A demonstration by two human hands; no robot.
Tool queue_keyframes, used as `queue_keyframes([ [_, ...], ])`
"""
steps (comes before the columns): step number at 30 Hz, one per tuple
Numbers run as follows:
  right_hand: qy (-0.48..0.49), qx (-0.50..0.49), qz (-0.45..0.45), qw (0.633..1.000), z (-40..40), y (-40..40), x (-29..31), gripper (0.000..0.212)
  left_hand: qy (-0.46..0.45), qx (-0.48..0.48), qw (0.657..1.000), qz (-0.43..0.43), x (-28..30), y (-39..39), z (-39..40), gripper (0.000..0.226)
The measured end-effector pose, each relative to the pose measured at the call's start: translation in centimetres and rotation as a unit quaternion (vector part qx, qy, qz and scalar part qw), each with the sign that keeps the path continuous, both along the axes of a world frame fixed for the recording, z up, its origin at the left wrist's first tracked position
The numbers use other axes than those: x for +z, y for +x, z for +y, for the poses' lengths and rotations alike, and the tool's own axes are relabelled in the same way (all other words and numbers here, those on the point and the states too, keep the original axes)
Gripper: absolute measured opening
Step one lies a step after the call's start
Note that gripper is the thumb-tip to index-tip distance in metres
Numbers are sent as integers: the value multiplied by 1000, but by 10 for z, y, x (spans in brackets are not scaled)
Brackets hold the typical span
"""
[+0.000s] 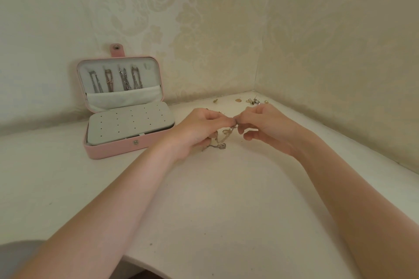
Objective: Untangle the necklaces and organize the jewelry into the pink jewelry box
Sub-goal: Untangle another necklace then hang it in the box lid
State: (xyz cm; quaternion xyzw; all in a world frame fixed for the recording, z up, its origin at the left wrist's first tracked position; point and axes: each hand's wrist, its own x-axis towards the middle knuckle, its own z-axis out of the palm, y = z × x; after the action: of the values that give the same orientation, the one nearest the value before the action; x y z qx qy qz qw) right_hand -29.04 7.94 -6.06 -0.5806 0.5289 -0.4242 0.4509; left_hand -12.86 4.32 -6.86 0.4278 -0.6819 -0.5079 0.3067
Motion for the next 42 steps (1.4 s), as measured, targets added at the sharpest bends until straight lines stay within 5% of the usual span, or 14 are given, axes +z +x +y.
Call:
queue_keyframes([
  [13,43,42,-98,993,1,-9,1,20,21,-91,995,25,1,1,1,17],
  [23,19,43,85,995,1,-6,0,17,-8,-67,998,-9,-4,-5,6,13],
  [30,28,28,-48,998,0,-7,1,17,-45,-49,997,28,0,-5,4,18],
  [38,-1,-20,-98,995,-4,-3,-3,18,-129,-48,985,-104,-9,-6,0,15],
  [42,8,-8,-111,994,-5,-8,-1,16,-115,-16,992,-45,-2,-1,0,13],
])
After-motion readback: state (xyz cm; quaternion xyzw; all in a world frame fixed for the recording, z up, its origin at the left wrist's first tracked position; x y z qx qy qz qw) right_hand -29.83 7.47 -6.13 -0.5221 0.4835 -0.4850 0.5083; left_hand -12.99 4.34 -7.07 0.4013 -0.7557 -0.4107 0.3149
